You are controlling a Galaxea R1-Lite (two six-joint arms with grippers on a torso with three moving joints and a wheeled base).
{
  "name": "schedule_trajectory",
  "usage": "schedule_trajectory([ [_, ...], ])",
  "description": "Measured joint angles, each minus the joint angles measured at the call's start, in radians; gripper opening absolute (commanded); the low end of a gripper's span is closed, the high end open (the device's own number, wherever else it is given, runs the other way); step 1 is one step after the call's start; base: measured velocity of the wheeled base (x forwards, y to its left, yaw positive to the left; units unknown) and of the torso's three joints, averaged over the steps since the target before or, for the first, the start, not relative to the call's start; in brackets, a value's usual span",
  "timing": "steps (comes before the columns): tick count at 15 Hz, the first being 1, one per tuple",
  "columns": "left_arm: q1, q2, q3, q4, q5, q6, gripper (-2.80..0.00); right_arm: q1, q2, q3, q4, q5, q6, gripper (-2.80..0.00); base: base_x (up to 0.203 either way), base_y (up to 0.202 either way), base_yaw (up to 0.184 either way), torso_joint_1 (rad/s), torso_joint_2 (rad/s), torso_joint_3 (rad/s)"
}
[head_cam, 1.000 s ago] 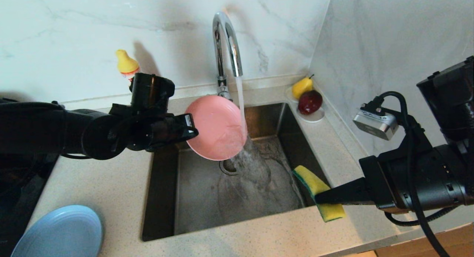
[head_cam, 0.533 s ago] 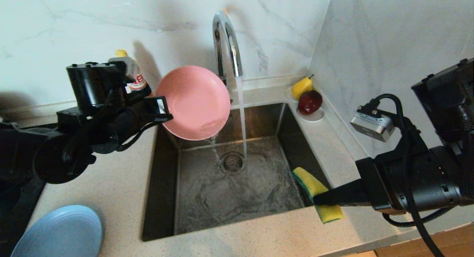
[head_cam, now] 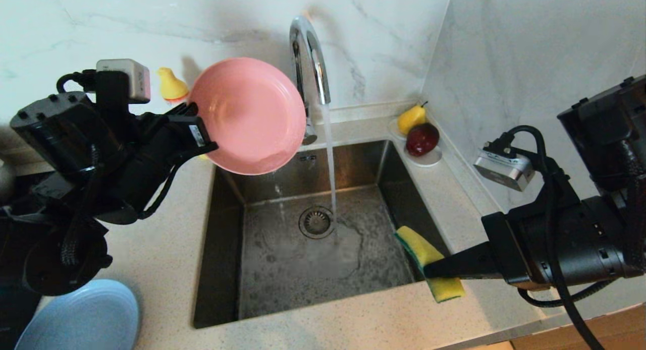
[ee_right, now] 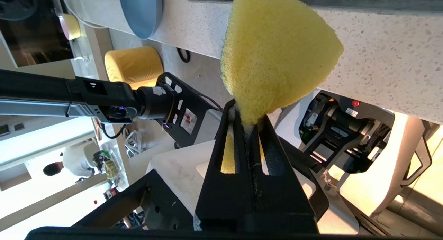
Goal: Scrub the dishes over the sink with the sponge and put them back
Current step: Wash the plate, then wipe the plate
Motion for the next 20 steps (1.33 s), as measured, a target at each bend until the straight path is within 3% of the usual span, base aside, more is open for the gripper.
schedule_trajectory([
  [4,0.0,-0.058,0.028,0.032,-0.024,-0.051,-2.8,0.0,-0.009,-0.028,0.004,0.003,0.0,-2.8,0.0,0.0,0.0,0.0,0.0,0.0],
  [7,0.0,-0.11,0.035,0.132,-0.043,-0.11,-2.8,0.003,-0.021,-0.061,0.01,0.004,0.002,-2.8,0.0,0.0,0.0,0.0,0.0,0.0],
  [12,0.0,-0.3,0.022,0.563,-0.252,-0.307,-2.8,0.016,-0.04,-0.116,0.031,0.006,0.004,-2.8,0.0,0.0,0.0,0.0,0.0,0.0],
  [14,0.0,-0.342,0.037,0.603,-0.259,-0.289,-2.8,0.033,-0.04,-0.166,0.065,0.006,0.004,-2.8,0.0,0.0,0.0,0.0,0.0,0.0],
  [20,-0.017,-0.398,0.099,0.435,-0.244,-0.129,-2.8,0.094,0.002,-0.342,0.178,0.005,0.004,-2.8,0.0,0.0,0.0,0.0,0.0,0.0],
])
